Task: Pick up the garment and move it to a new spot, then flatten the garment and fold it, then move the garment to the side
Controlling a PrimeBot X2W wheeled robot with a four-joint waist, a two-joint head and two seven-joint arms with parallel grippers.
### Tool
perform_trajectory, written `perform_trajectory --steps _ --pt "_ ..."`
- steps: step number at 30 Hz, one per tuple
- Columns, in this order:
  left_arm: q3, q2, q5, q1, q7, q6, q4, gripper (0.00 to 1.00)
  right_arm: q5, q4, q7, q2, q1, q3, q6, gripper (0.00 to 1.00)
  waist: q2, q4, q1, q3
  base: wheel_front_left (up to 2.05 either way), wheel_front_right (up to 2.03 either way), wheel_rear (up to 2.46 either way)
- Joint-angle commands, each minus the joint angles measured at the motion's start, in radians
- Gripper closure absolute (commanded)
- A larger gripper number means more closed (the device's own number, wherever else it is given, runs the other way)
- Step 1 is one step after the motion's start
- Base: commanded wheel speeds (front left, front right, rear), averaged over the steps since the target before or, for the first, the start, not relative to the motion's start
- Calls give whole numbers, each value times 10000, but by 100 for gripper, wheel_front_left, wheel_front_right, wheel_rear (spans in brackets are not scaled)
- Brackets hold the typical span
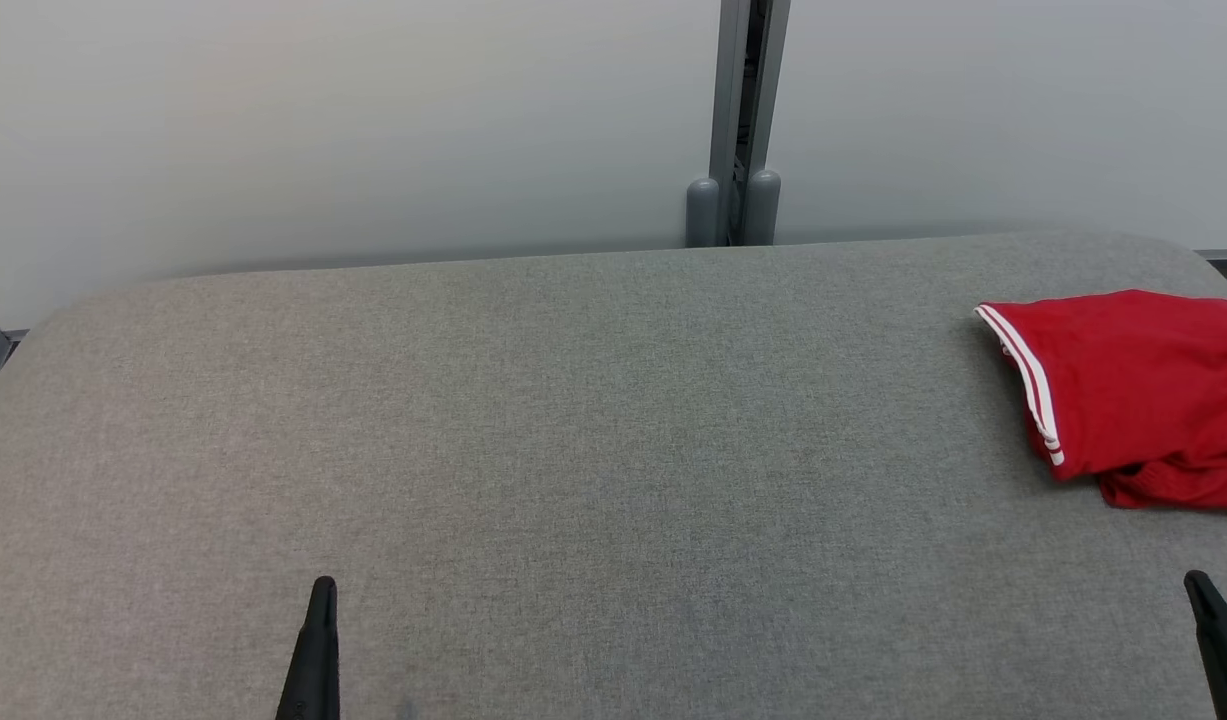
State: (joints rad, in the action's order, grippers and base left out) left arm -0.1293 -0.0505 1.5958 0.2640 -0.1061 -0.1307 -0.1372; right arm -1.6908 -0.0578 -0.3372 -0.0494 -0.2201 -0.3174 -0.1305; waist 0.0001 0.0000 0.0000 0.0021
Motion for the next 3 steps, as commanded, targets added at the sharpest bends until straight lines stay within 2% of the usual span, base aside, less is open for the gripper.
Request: perform_trajectory --steps 1,3 --pt "40 -19 -32 118 15 -34 -31 100 -37 -47 2 -31 -57 -27 -4 100 -1 0 0 0 0 0 0" --pt "39 -20 -33 118 16 -34 -31 100 -37 -47 1 -31 -57 -25 -4 100 -1 0 0 0 0 0 0"
